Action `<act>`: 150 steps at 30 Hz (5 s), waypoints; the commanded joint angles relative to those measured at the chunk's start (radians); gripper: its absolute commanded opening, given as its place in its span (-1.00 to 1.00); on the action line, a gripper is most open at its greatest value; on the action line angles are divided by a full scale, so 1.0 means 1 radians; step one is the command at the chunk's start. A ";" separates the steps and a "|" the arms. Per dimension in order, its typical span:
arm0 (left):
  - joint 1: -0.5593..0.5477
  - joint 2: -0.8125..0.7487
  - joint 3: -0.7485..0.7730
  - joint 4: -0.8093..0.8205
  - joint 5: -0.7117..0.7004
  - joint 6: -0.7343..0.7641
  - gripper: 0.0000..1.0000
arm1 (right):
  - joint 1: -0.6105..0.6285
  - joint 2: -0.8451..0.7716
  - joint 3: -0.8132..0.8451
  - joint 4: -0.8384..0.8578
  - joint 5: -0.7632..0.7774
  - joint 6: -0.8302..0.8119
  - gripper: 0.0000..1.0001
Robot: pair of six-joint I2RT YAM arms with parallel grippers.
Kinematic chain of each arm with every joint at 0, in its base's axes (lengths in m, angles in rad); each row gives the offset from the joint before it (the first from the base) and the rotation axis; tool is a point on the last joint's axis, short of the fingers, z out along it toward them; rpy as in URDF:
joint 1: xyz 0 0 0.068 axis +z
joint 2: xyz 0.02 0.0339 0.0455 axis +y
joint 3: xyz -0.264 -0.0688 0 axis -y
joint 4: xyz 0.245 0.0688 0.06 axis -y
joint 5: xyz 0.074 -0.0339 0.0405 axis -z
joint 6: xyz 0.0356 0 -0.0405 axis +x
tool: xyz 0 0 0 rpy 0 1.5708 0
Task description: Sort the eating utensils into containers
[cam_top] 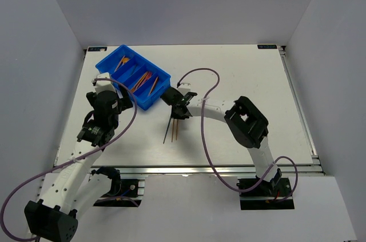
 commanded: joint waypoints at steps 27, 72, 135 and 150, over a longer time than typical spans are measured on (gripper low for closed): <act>-0.285 0.309 -0.142 0.745 0.721 -0.703 0.35 | -0.036 -0.853 -0.626 0.643 -0.518 -0.286 -1.00; 0.091 1.400 0.943 0.751 -0.253 0.734 -1.00 | -0.108 -1.071 -0.742 0.323 -0.243 -0.441 0.79; 0.011 0.143 0.027 0.229 0.568 -0.311 0.96 | -0.050 -0.265 -0.277 0.188 -0.194 -0.183 -1.00; -0.236 0.261 -0.167 0.733 0.743 -0.662 0.64 | -0.056 -0.802 -0.630 0.661 -0.527 -0.264 -1.00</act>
